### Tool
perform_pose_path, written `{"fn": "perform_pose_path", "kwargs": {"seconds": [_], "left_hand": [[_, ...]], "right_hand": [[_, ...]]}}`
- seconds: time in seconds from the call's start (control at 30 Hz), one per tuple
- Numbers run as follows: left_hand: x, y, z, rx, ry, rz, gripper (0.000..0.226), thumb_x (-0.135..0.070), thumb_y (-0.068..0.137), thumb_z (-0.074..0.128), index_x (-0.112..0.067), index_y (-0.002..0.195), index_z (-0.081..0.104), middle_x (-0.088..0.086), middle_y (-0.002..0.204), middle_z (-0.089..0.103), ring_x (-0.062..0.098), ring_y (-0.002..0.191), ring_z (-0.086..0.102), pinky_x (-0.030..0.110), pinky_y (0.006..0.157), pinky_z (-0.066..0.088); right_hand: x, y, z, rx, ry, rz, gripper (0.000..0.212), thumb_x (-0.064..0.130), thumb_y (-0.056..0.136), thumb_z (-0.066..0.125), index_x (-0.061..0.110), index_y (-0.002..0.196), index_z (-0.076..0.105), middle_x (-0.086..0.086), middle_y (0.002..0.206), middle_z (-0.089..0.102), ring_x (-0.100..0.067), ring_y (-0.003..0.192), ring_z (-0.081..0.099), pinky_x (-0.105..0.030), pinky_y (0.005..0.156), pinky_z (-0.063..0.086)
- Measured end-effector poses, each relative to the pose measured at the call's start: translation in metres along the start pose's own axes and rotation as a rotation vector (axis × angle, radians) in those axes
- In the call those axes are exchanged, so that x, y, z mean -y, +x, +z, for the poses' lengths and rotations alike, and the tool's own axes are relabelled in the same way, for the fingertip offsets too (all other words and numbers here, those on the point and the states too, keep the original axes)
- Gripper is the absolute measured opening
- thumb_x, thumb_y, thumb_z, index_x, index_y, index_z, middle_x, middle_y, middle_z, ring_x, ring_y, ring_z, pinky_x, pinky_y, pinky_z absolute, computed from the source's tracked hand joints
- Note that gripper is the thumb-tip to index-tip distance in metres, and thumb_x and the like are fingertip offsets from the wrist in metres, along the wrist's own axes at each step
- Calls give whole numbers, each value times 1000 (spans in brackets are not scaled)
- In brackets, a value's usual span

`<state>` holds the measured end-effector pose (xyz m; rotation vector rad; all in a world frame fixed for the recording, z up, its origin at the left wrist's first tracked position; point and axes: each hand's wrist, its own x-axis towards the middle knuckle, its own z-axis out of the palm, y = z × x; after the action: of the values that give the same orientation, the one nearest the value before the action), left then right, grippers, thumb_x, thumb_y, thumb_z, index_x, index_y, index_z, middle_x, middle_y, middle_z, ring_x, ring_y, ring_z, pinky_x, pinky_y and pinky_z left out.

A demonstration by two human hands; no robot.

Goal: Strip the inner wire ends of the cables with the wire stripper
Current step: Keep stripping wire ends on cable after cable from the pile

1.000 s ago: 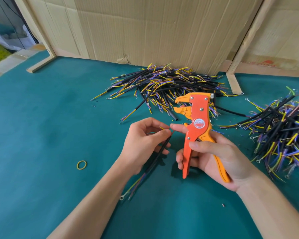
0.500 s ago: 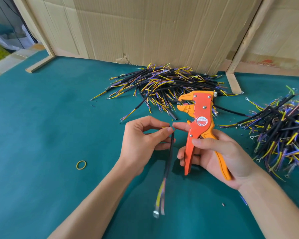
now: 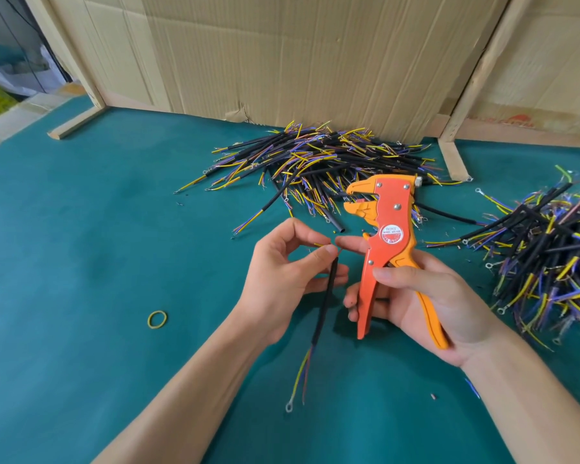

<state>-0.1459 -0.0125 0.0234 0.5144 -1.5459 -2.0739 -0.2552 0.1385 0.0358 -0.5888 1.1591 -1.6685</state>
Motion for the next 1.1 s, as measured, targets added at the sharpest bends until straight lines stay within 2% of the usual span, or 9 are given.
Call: {"fn": "perform_pose_path", "kwargs": {"seconds": [0.1, 0.2, 0.3, 0.37, 0.47, 0.53, 0.67, 0.87, 1.1], "left_hand": [[0, 1, -2, -9, 8, 26, 16, 4, 89, 70, -7, 82, 60, 8, 90, 63, 29, 67, 71, 37, 66, 60], [0, 5, -7, 5, 136, 139, 17, 7, 89, 69, -7, 82, 60, 4, 84, 68, 24, 66, 72, 31, 62, 58], [-3, 9, -15, 12, 314, 265, 17, 7, 89, 68, -7, 84, 61, 9, 84, 71, 22, 68, 72, 28, 60, 54], [-4, 11, -19, -18, 370, 309, 17, 5, 89, 69, -11, 84, 63, 11, 82, 71, 23, 69, 73, 28, 62, 55], [-3, 12, -21, -89, 420, 367, 22, 1, 88, 68, -19, 82, 65, 7, 75, 71, 27, 69, 72, 33, 65, 56], [-2, 11, -19, -131, 476, 415, 23, 1, 88, 67, -21, 83, 65, 3, 71, 70, 23, 68, 72, 33, 67, 56], [-2, 7, -14, -160, 577, 510, 24, 2, 87, 65, -21, 88, 62, -5, 75, 68, 18, 71, 72, 39, 70, 59], [-3, 3, -11, -151, 657, 596, 27, 2, 88, 62, -23, 95, 55, -11, 86, 66, 13, 75, 71, 38, 71, 58], [-3, 2, -12, -133, 716, 593, 32, -5, 89, 59, -30, 103, 45, -10, 91, 64, 9, 76, 72, 42, 73, 59]], "right_hand": [[0, 0, 0, 7, 11, 3, 59, 19, 77, 72, 9, 135, 64, -28, 89, 60, -39, 84, 63, -48, 75, 55], [0, -1, -2, 21, 19, -4, 59, 20, 78, 71, 7, 135, 63, -30, 91, 60, -40, 85, 64, -49, 76, 55], [1, -1, -3, 23, 22, -16, 58, 18, 78, 71, 4, 134, 62, -33, 119, 61, -40, 85, 65, -52, 78, 55], [1, -2, -3, 12, 25, -11, 55, 15, 80, 72, 1, 132, 61, -24, 136, 61, -41, 87, 67, -53, 80, 56], [0, -3, -6, -29, 48, 89, 51, 13, 85, 69, -2, 133, 58, -30, 126, 64, -49, 95, 69, -57, 84, 57], [0, -4, -7, -44, 53, 164, 49, 17, 86, 68, -4, 129, 60, -36, 117, 64, -55, 100, 67, -60, 86, 56], [1, -7, -3, 34, 2, 254, 42, 20, 87, 69, -7, 119, 66, -37, 107, 65, -49, 91, 69, -59, 82, 57], [2, -9, -2, 71, -65, 255, 34, 15, 88, 68, -7, 114, 65, -30, 90, 61, -42, 77, 63, -52, 73, 56], [2, -9, 0, 59, -68, 225, 29, 20, 88, 71, -2, 106, 67, -27, 85, 58, -40, 71, 60, -51, 68, 56]]}}
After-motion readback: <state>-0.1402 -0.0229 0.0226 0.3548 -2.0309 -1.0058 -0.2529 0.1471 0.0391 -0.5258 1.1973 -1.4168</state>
